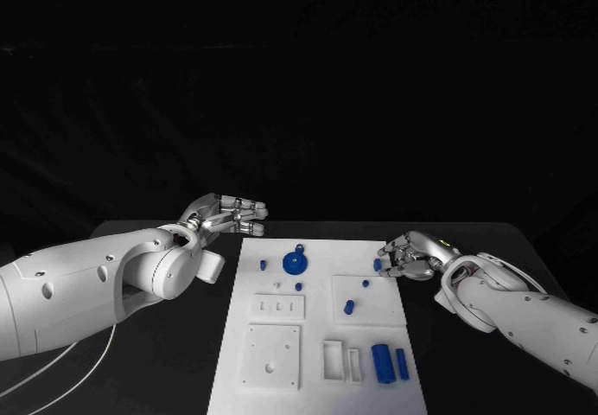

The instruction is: Assemble the parts on the task board

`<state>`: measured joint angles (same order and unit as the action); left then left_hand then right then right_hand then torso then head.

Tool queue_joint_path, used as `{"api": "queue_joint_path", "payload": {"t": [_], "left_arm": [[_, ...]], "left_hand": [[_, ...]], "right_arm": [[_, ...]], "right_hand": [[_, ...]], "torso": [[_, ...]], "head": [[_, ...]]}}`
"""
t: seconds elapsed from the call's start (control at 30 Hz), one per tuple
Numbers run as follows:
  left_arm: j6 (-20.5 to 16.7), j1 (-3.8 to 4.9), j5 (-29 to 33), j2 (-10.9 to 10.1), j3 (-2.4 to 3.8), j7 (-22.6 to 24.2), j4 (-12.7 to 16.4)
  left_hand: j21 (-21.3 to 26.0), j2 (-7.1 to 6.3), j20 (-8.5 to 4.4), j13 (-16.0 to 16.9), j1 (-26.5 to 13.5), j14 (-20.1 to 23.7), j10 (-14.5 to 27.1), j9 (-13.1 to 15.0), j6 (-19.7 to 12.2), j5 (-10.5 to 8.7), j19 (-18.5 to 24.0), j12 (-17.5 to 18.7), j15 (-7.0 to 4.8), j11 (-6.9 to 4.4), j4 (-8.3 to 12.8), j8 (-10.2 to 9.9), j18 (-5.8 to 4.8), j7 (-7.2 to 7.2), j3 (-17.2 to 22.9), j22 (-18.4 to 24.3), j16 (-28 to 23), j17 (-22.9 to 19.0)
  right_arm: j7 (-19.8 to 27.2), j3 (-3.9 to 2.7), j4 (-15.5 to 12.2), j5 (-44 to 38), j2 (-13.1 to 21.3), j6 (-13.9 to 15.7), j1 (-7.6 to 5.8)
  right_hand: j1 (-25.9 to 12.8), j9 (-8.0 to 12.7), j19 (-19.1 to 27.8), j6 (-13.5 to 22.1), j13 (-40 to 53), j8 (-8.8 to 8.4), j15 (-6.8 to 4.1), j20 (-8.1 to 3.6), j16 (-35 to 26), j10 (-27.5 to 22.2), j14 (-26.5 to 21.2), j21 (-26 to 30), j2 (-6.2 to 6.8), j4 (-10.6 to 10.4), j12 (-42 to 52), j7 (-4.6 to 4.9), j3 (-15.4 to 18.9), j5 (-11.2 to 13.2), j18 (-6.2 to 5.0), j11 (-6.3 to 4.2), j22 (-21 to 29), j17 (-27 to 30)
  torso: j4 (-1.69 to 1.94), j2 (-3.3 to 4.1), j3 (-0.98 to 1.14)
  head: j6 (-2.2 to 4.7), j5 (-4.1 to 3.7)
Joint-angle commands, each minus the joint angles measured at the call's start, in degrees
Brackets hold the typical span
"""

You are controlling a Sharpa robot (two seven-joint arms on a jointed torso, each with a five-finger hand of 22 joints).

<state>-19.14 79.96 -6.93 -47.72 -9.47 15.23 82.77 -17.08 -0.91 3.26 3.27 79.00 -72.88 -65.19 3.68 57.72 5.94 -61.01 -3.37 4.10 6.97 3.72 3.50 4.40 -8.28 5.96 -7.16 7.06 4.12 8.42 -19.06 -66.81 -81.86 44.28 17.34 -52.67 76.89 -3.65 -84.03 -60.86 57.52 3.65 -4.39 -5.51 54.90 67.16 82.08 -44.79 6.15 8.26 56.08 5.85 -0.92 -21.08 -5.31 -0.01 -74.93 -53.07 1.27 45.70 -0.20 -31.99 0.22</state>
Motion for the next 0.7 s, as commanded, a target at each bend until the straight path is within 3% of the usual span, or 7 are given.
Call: {"api": "queue_joint_path", "payload": {"t": [0.03,0.43,0.7], "left_arm": [[1.0,0.0,0.1,0.2,0.04,0.3,0.0],[1.3,-0.07,0.0,0.2,0.04,0.1,-0.1],[1.4,-0.1,-0.1,0.2,0.04,0.0,-0.2]], "left_hand": [[-0.2,-0.11,0.03,0.1,-0.4,-0.1,0.5,0.0,-0.1,0.02,0.4,0.0,0.18,-0.08,0.2,0.1,-0.64,-0.27,0.2,-0.1,0.0,0.0],[-0.4,0.05,0.06,0.1,-0.4,-0.1,0.5,0.0,-0.2,0.04,0.6,-0.1,0.2,-0.06,0.3,0.1,-0.6,-0.3,0.1,-0.2,0.0,0.0],[-0.4,0.05,0.06,0.1,-0.4,-0.1,0.5,0.0,-0.2,0.04,0.6,-0.1,0.2,-0.06,0.3,0.1,-0.6,-0.3,0.1,-0.2,0.0,0.0]], "right_arm": [[0.8,0.0,0.2,-0.8,-0.4,-1.3,0.13],[0.9,0.0,1.8,-1.1,-2.0,-1.5,0.83],[1.0,0.0,2.3,-1.0,-2.4,-1.2,1.13]], "right_hand": [[-0.1,0.0,-2.2,0.2,0.1,-0.09,0.31,0.34,0.1,-0.3,-0.2,0.1,-0.53,0.4,0.1,0.12,-0.2,0.3,0.01,0.0,-5.4,-0.1],[-1.0,0.0,-2.2,-0.7,0.4,-0.11,0.22,0.28,0.2,-0.1,-0.1,-0.1,-1.27,0.7,0.5,-0.05,-1.3,1.2,0.03,-0.14,-5.4,-0.3],[-1.8,0.0,-2.3,-3.8,0.8,-0.1,-0.13,-0.03,0.5,0.0,0.1,-0.6,-2.57,0.8,0.9,-0.88,-5.5,5.6,0.26,-0.66,-5.5,-0.7]], "torso": [[0.0,0.15,0.23],[0.11,0.08,0.13],[0.09,0.05,0.02]], "head": [[-0.08,0.16],[-0.42,0.22],[-0.58,0.28]]}}
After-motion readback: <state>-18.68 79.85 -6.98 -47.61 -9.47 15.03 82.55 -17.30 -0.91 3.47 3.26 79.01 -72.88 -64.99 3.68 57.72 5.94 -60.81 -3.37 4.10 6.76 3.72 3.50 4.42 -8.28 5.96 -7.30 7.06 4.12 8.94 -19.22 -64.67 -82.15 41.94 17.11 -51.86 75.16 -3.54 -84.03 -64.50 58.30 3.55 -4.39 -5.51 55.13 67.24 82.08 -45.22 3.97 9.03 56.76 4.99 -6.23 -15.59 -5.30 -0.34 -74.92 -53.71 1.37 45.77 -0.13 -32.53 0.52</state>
